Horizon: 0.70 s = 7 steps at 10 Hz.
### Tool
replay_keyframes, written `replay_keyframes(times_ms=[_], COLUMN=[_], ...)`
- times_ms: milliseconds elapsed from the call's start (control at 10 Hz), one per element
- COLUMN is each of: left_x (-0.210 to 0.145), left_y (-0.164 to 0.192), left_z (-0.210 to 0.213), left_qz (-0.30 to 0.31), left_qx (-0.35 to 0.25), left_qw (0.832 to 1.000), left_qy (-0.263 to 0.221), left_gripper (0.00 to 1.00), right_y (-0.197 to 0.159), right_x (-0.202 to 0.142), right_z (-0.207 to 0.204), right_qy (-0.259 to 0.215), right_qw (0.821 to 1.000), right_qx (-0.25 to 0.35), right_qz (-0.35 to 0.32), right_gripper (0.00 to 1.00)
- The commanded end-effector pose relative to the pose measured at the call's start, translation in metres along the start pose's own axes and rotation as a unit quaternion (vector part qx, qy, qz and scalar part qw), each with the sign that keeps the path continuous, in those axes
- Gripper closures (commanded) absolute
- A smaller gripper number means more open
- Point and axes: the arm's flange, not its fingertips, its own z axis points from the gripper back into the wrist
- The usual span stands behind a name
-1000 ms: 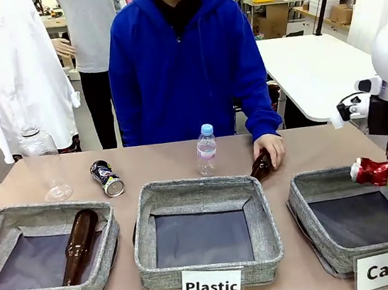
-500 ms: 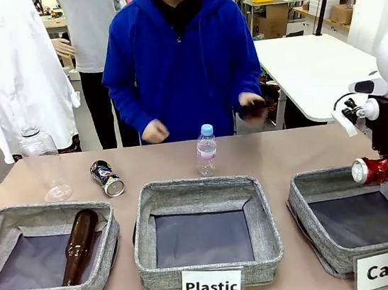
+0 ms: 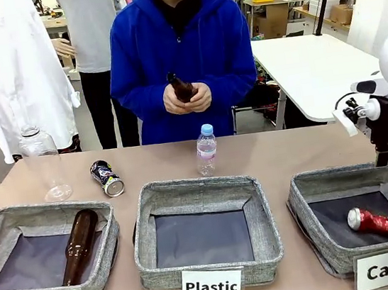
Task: Sort the can waste into the basket.
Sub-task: Pick up the can waste from the table and place it in the right Fabric basket.
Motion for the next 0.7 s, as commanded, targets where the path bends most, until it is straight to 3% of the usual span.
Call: replay_keyframes(times_ms=[0,200,300,400,500,600], left_x=[-0.001,-0.001,-0.001,0.0,-0.006,-0.01], left_y=[-0.002,-0.002,-0.002,0.0,-0.043,-0.094], left_z=[0.0,0.0,0.0,0.0,0.024,0.055], left_qz=[0.006,0.006,0.006,0.0,-0.075,-0.146], left_qx=[-0.003,-0.003,-0.003,0.0,-0.017,-0.045], left_qw=[1.0,1.0,1.0,1.0,0.997,0.988], left_qy=[-0.001,-0.001,-0.001,0.0,0.003,-0.015], left_gripper=[0.0,0.0,0.0,0.0,0.0,0.0], right_y=[0.001,0.001,0.0,-0.003,-0.006,-0.011], right_x=[-0.003,-0.001,0.0,-0.006,-0.016,-0.022], right_z=[-0.003,0.009,0.019,0.027,0.031,0.039], right_qy=[-0.024,-0.096,-0.157,-0.248,-0.316,-0.401], right_qw=[1.0,0.986,0.949,0.868,0.797,0.666], right_qx=[0.001,0.078,0.143,0.239,0.297,0.376], right_qz=[0.001,-0.112,-0.235,-0.358,-0.42,-0.504], right_gripper=[0.0,0.0,0.0,0.0,0.0,0.0])
